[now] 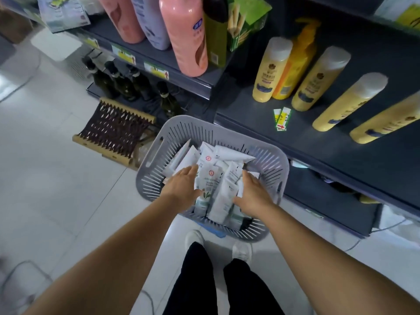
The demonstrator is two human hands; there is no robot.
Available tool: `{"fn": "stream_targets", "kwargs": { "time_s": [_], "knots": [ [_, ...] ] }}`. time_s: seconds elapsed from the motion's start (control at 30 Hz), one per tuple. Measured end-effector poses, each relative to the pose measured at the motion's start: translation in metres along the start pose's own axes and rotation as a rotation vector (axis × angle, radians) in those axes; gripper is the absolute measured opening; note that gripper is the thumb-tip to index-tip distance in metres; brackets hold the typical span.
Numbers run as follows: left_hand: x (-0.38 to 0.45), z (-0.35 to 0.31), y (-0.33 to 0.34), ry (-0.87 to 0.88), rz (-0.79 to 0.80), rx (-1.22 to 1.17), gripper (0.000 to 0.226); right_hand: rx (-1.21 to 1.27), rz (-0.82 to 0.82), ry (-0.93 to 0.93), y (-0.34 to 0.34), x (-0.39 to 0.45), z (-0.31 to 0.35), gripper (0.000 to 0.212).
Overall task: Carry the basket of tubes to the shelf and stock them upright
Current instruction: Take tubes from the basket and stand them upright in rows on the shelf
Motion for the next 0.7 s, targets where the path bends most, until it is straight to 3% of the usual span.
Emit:
{"fn": "stream_targets", "kwargs": {
  "time_s": [0.27,0.47,0.7],
  "knots": [
    [0.048,-0.008,0.018,0.131,0.083,0.006,0.080,0.079,-0.025,0.139,0.026,0.036,-0.007,0.088],
    [0.072,-0.019,0.034,0.195,0.108,0.036,0.081,0.163,-0.075,0.191,0.031,0.071,-0.011,0.063],
    [0.087,-0.022,0.033,0.268,0.003,0.123,0.070,0.203,-0.058,0.206,0.030,0.111,-0.011,0.059]
  ]
}}
Point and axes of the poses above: each hand's wrist, its own x-axis towards the middle knuckle, its own y-axis out of the palm, z = x × y, the point moved 9 cm from there along x, towards the middle knuckle, and after that the axes turned 4 degrees about -z, right-handed, at the moved point
